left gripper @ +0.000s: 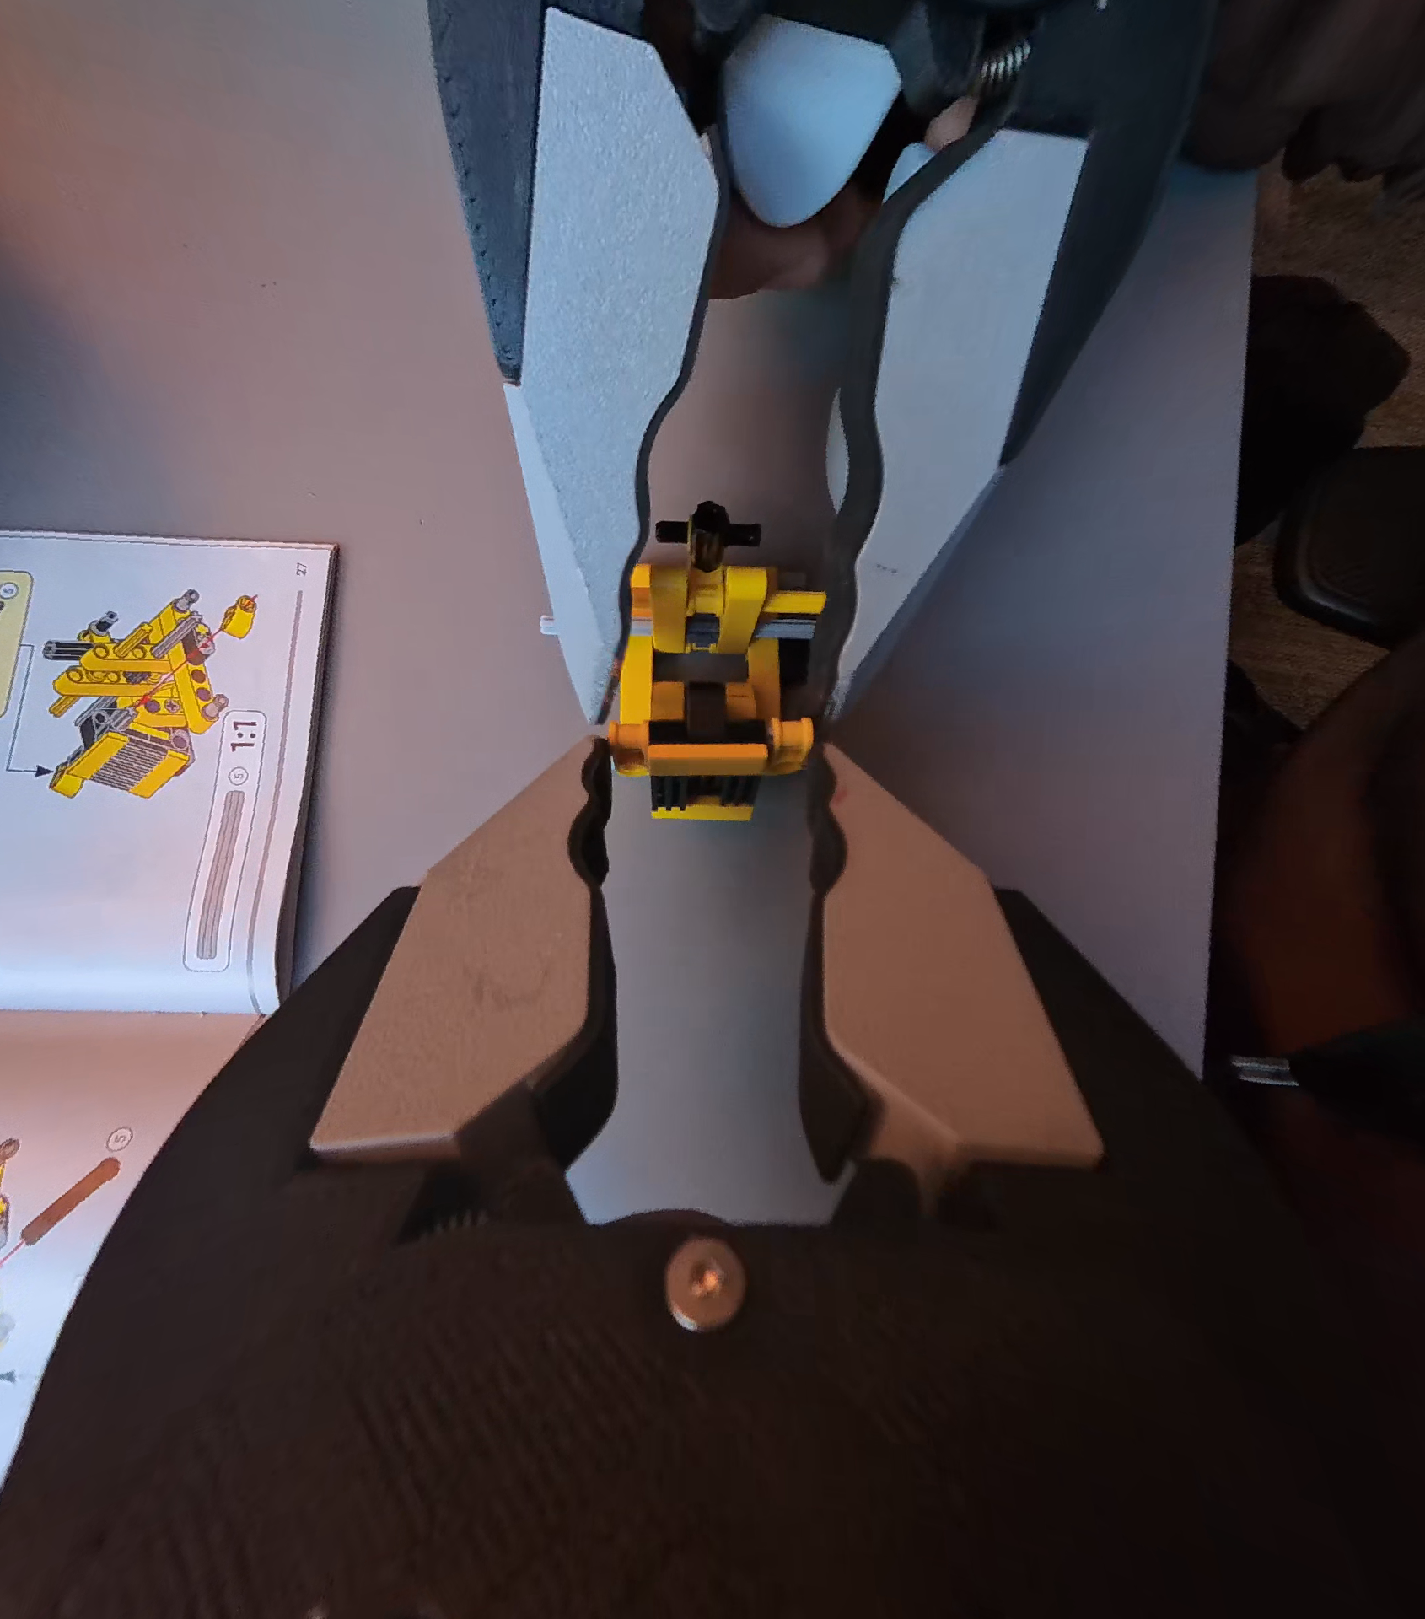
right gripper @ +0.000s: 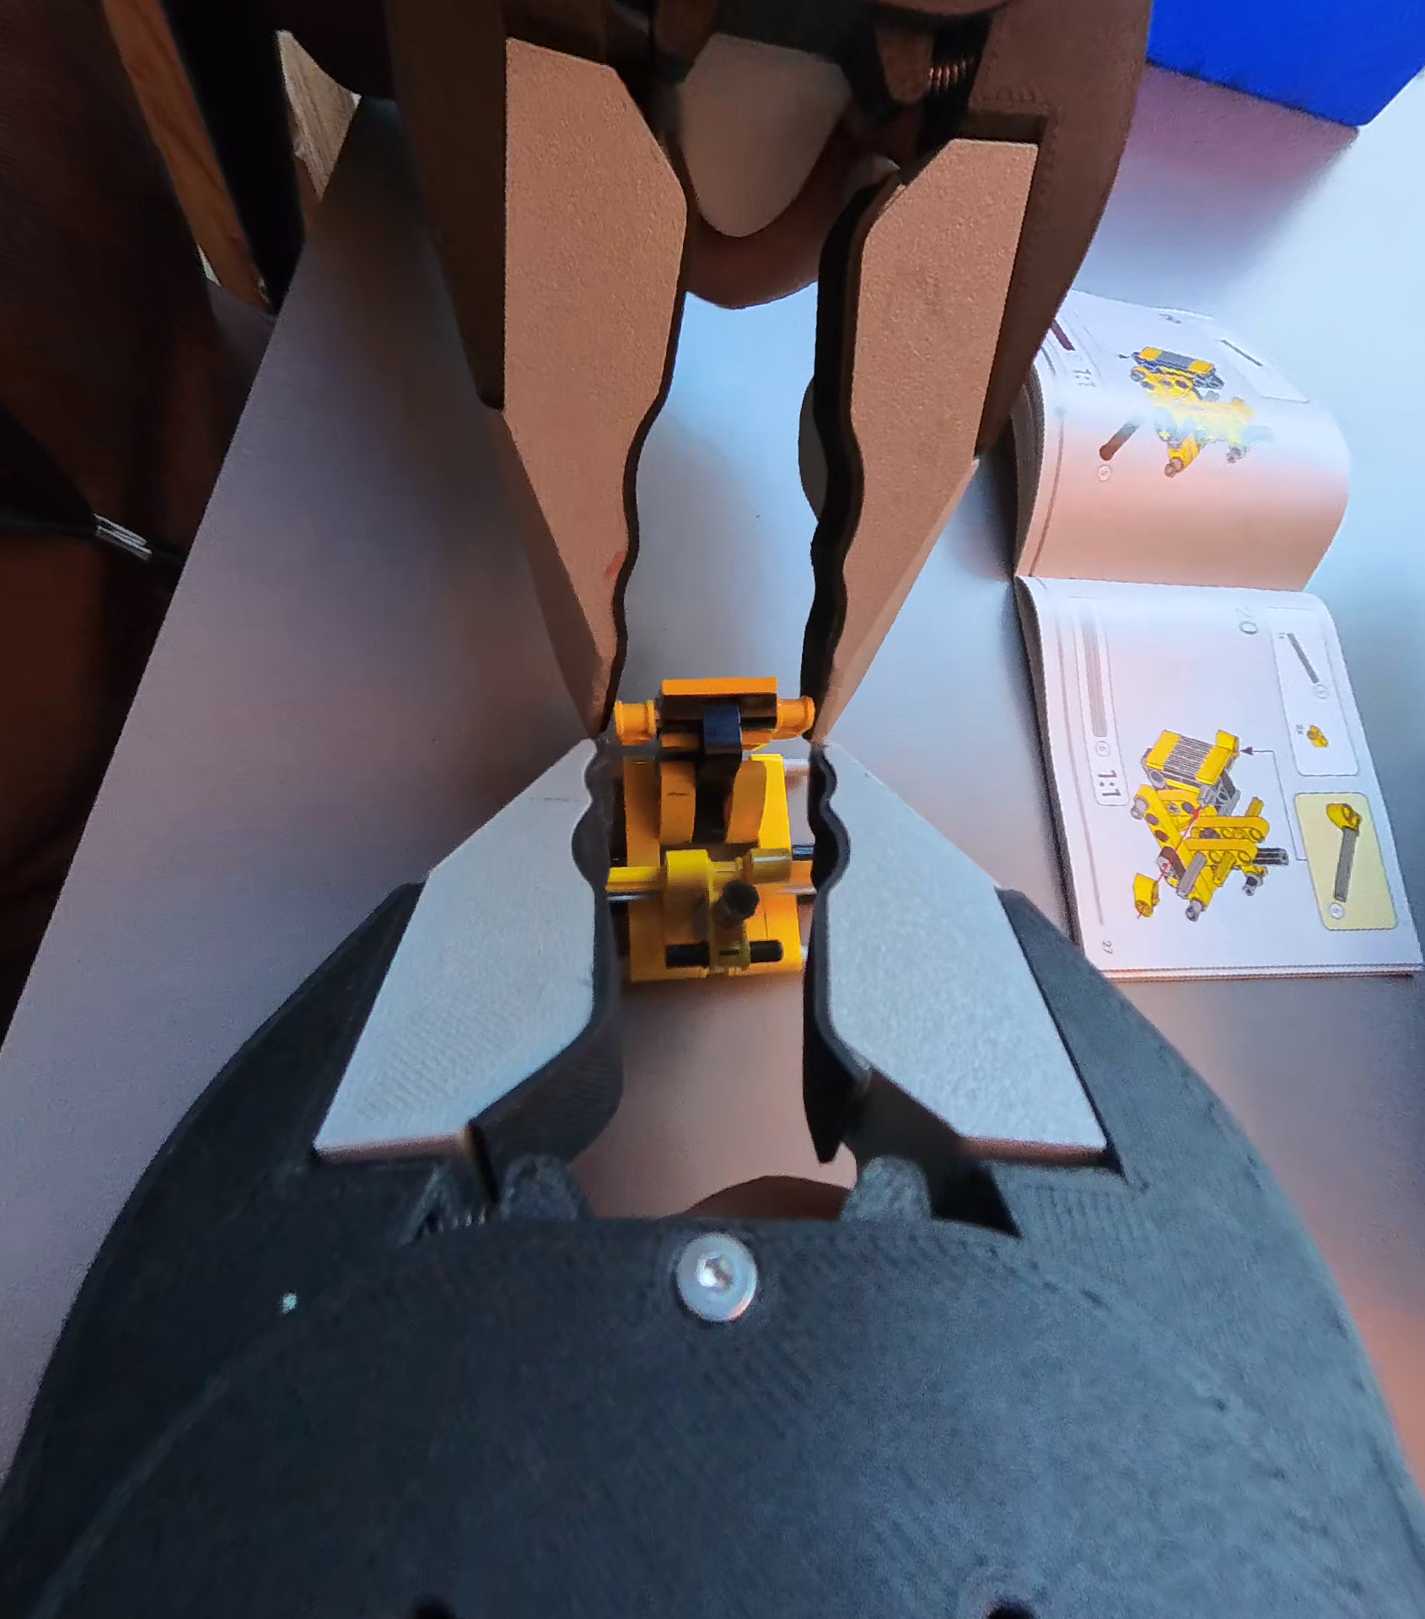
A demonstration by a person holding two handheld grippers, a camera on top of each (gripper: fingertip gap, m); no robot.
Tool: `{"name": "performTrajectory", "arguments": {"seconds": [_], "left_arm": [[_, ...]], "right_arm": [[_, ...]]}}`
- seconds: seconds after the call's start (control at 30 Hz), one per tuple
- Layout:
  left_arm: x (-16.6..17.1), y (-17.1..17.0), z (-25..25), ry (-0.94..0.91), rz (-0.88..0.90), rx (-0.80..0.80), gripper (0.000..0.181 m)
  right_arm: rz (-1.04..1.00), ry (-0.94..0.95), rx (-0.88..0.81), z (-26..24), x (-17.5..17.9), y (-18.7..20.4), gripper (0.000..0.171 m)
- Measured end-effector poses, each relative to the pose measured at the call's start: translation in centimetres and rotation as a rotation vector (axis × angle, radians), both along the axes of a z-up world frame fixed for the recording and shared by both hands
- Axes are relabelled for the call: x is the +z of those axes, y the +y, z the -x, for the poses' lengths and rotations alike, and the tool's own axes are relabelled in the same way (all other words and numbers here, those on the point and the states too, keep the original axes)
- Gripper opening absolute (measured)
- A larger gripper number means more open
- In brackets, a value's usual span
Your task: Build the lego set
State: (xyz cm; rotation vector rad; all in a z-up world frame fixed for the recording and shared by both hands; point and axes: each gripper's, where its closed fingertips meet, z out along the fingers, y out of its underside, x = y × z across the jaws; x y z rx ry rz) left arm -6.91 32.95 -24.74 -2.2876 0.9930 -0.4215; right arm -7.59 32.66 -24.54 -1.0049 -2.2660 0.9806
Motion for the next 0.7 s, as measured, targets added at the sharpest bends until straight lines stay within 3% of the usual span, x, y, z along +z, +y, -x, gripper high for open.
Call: {"name": "performTrajectory", "arguments": {"seconds": [0.7], "left_arm": [[-0.27, 0.38, 0.15, 0.078, -0.010, -0.023, 0.036]], "right_arm": [[-0.098, 0.037, 0.010, -0.07, 0.44, 0.15, 0.039]]}}
